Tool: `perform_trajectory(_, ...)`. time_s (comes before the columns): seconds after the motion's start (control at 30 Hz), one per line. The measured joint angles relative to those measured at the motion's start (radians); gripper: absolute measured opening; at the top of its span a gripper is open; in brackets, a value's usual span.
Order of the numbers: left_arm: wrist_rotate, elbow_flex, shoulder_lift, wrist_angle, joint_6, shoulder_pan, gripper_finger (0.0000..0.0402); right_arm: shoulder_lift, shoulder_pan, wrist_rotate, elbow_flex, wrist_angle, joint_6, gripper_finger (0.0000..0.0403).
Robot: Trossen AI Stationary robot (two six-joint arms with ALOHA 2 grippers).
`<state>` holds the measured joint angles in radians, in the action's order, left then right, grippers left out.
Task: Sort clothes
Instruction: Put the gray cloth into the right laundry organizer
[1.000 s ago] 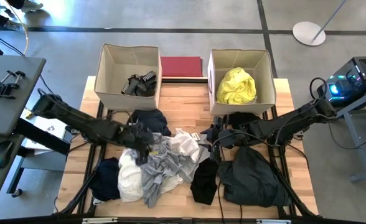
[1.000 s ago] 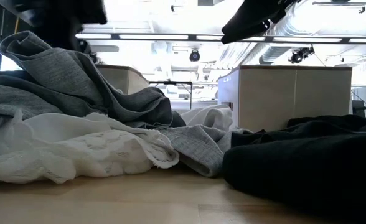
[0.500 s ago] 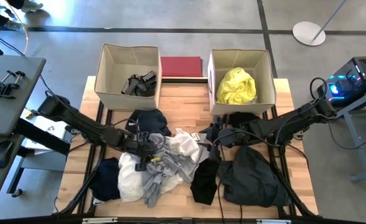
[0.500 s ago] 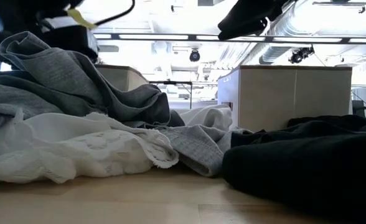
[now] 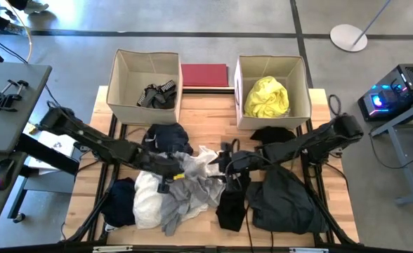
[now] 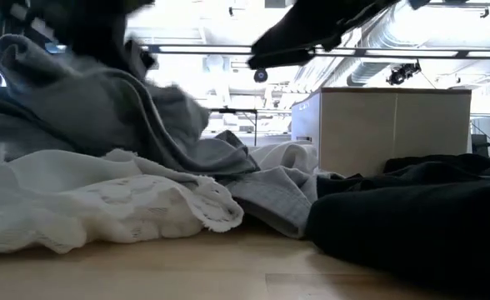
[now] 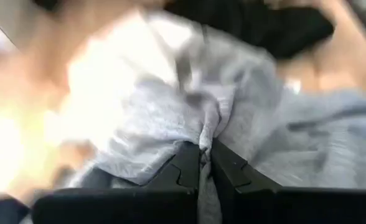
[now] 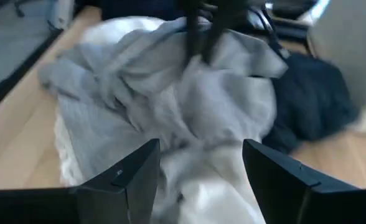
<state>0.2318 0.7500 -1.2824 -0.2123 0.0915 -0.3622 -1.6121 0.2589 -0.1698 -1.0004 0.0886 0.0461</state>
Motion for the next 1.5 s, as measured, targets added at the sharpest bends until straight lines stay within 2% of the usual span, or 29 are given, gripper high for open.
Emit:
perform_trajectory(0.17,0.094,0.028,0.118,0.083,-0.152,0.007,0.0002,-0.086,-0.025,0.009,0.000,0.233,0.063,0.0217)
perform_trajectory(0.37,0.101,0.028,0.184,0.300,-0.332,0.023,0.0001,-0.150,-0.083,0.029,0.000,0.492,0.041,0.0224)
perform_trajectory(0.63,0.090,0.028,0.146,0.486,-0.502,0.040,0.0000,-0.222,-0.139,0.161,-0.002,0.727,-0.033,0.0312)
perform_trajectory(0.73,0.077,0.028,0.100,0.561,-0.555,0.058,0.0000,-0.266,-0.154,0.252,-0.009,0.803,-0.044,0.0330)
perform_trajectory(0.9,0.061,0.028,0.033,0.631,-0.617,0.091,0.0000,-0.349,-0.155,0.464,-0.098,0.833,0.007,0.0320)
perform_trajectory(1.0,0.062,0.028,0.014,0.637,-0.617,0.103,0.0000,-0.389,-0.155,0.510,-0.154,0.838,0.012,0.0297)
perform_trajectory(1.07,0.086,0.028,0.015,0.638,-0.618,0.099,0.0000,-0.397,-0.155,0.510,-0.166,0.848,0.010,0.0264)
perform_trajectory(1.2,0.140,0.028,0.043,0.624,-0.600,0.088,0.0005,-0.394,-0.158,0.499,-0.168,0.856,-0.021,0.0149)
perform_trajectory(1.3,0.158,0.028,0.096,0.587,-0.590,0.078,0.0028,-0.388,-0.167,0.507,-0.169,0.858,-0.047,0.0042)
perform_trajectory(1.33,0.164,0.028,0.119,0.566,-0.586,0.074,0.0038,-0.379,-0.169,0.509,-0.167,0.845,-0.056,0.0024)
perform_trajectory(1.4,0.189,0.029,0.164,0.511,-0.585,0.063,0.0060,-0.359,-0.173,0.491,-0.164,0.788,-0.072,0.0018)
perform_trajectory(1.5,0.269,0.030,0.242,0.404,-0.563,0.030,0.0087,-0.296,-0.177,0.404,-0.163,0.591,-0.034,0.0013)
